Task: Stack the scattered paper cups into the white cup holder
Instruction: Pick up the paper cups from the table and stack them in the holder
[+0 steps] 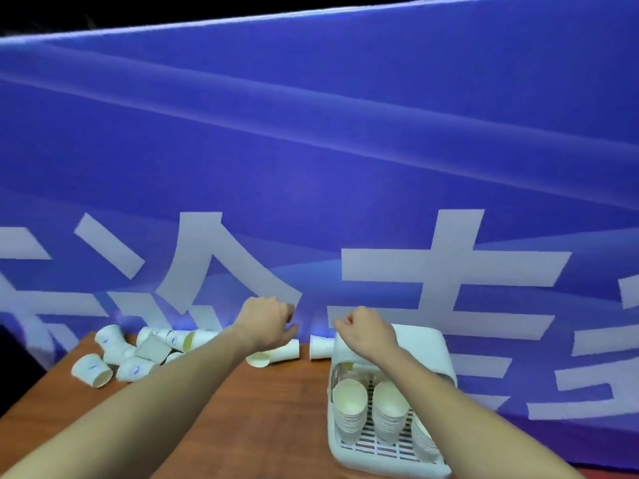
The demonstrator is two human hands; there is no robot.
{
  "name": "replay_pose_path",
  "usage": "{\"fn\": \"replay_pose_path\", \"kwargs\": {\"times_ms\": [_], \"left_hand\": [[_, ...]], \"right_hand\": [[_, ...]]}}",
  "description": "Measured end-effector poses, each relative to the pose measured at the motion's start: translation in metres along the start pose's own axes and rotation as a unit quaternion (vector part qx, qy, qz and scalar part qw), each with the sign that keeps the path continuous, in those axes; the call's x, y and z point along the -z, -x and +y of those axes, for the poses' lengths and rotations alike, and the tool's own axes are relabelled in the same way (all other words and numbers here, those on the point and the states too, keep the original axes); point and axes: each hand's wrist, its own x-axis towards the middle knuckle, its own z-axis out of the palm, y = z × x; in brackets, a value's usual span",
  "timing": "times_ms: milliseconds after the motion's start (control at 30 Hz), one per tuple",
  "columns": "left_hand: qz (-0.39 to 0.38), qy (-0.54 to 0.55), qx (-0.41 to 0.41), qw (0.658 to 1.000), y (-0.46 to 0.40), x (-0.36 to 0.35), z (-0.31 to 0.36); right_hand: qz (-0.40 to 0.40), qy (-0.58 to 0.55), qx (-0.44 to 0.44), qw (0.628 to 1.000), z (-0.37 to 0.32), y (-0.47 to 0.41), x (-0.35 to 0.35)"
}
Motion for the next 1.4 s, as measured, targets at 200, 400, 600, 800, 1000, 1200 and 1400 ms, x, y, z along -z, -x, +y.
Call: {"fn": "replay_pose_path", "kwargs": {"times_ms": [200,400,600,800,1000,1200,1400], "left_hand": [[-0.017,0.014,0.049,0.999,0.021,-0.004,-0.087],[0.004,0.046,0.121,0.992,0.054,-0.019,-0.197],[-0.016,0.116,0.206,0.972,0.112,-0.083,-0.287],[-0.045,0.14,0.245,0.958,0.146,-0.138,-0.362],[-0.096,0.175,0.28,0.939,0.161,-0.203,-0.414],[-0.124,0.195,0.318,0.919,0.153,-0.257,-0.458],[-0.171,0.225,0.352,0.892,0.144,-0.328,-0.49]], "right_hand": [[-0.013,0.052,0.056,0.997,-0.09,-0.03,-0.012],[-0.029,0.066,0.113,0.991,-0.2,-0.055,-0.053],[-0.076,0.073,0.156,0.982,-0.291,-0.06,-0.149],[-0.121,0.086,0.168,0.974,-0.357,-0.072,-0.222],[-0.165,0.101,0.173,0.966,-0.394,-0.1,-0.293],[-0.181,0.14,0.186,0.956,-0.419,-0.143,-0.356],[-0.203,0.169,0.224,0.938,-0.431,-0.188,-0.428]]}}
